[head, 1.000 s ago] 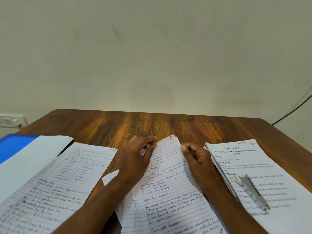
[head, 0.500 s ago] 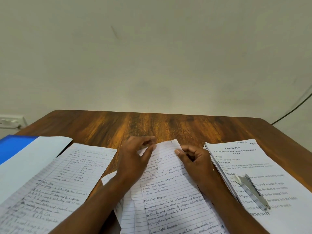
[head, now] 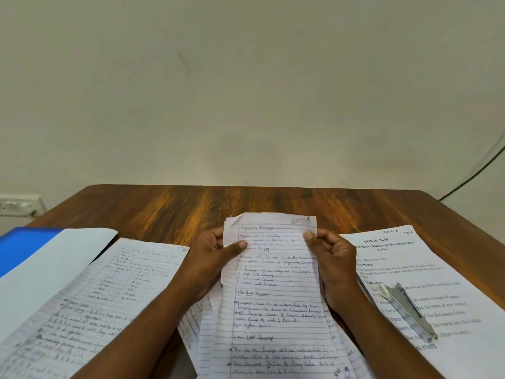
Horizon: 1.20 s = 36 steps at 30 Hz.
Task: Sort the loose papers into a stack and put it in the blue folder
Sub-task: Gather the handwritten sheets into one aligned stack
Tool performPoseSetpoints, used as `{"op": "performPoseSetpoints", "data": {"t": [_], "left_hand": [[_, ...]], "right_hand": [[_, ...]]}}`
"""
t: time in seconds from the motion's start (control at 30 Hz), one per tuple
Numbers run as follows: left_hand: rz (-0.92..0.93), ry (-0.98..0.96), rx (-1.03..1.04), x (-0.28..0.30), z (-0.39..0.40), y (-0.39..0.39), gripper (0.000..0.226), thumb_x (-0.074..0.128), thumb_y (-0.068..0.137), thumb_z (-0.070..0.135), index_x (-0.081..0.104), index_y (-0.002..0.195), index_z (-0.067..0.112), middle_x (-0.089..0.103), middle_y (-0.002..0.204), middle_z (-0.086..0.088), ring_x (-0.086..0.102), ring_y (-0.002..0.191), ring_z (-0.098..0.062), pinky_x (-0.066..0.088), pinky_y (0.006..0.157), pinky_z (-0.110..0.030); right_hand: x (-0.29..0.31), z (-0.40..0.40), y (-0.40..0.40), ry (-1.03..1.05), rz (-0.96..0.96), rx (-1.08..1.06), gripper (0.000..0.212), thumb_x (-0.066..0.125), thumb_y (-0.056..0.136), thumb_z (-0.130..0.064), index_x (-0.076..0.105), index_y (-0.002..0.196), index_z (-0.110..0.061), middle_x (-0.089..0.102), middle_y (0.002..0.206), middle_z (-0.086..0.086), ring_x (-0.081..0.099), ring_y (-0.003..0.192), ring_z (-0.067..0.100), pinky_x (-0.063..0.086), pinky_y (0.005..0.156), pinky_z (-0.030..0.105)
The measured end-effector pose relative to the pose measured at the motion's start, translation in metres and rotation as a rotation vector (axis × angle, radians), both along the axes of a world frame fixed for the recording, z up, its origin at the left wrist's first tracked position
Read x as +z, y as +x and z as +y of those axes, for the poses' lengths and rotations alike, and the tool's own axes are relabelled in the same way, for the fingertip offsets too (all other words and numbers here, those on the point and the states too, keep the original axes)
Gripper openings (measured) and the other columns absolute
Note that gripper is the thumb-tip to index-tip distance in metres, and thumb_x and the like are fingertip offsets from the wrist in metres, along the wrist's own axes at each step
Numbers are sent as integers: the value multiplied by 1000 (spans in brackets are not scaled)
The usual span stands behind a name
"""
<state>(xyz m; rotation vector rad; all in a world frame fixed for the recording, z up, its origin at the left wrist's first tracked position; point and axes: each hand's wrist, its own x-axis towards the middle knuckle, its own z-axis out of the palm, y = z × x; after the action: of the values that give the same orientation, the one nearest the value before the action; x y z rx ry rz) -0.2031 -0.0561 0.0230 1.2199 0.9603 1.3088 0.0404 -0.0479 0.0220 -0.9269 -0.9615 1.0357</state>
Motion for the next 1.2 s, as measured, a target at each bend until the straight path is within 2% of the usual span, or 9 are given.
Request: {"op": "performPoseSetpoints", "data": {"t": [0.07,0.2,0.37,0.57,0.7,0.77,0.87,1.0,1.2], "left_hand": [[-8,-21,49,1,0,0,30,73,93,1,72,122,5,77,119,-17,76,108,-33,63,90,-47],[-3,-102,201,5,3,-15,26,73,94,4,73,120,5,79,113,-15,77,103,-32,62,90,-50],[88,-153,349,12,0,-48,19,75,93,9,73,112,8,82,100,-6,80,91,-24,63,63,-30],[271,-167,341,-2,-12,-60,16,77,91,9,74,105,16,80,85,10,77,76,-5,56,58,-16],[168,-138,332,-5,-15,-69,14,73,94,6,73,107,12,82,88,7,79,79,-9,59,57,-18],[91,-139,319,-7,-14,-75,20,71,95,6,72,115,8,82,101,-1,80,91,-20,64,65,-27],[28,-137,262,-11,-10,-81,29,70,93,7,70,122,4,79,114,-11,77,103,-32,65,81,-40],[3,-144,217,-14,-6,-83,33,70,91,7,69,124,2,77,120,-14,75,110,-35,64,88,-45],[-149,-152,173,-17,-5,-86,41,63,94,4,64,135,4,72,131,-18,70,119,-39,60,96,-51]], "right_hand": [[1,-1,0,-10,0,7,8,71,96,-12,76,101,-8,81,92,10,78,85,25,65,71,33],[3,2,6,-33,102,4,31,56,107,-27,74,107,-2,78,85,18,70,63,22,54,51,28],[-2,9,12,-54,154,-31,40,51,109,-32,70,111,3,74,91,30,66,64,25,52,56,31],[-1,8,14,-65,217,-20,44,49,110,-36,69,112,3,74,87,25,67,65,23,51,58,30],[-1,8,15,-73,229,-16,39,53,108,-33,70,111,2,75,87,23,67,66,22,51,59,29],[-2,9,13,-72,158,-12,28,58,106,-24,71,109,1,75,88,23,65,67,22,51,58,28],[-6,7,5,-49,-197,-1,8,70,99,-13,75,104,-12,79,90,8,69,76,18,55,63,27],[-16,3,-9,-11,-621,58,30,82,89,-18,73,116,-25,76,94,-5,71,82,10,60,71,24],[-17,0,-12,5,-758,66,46,89,81,-18,72,121,-31,70,92,-8,58,68,5,55,63,20]]}}
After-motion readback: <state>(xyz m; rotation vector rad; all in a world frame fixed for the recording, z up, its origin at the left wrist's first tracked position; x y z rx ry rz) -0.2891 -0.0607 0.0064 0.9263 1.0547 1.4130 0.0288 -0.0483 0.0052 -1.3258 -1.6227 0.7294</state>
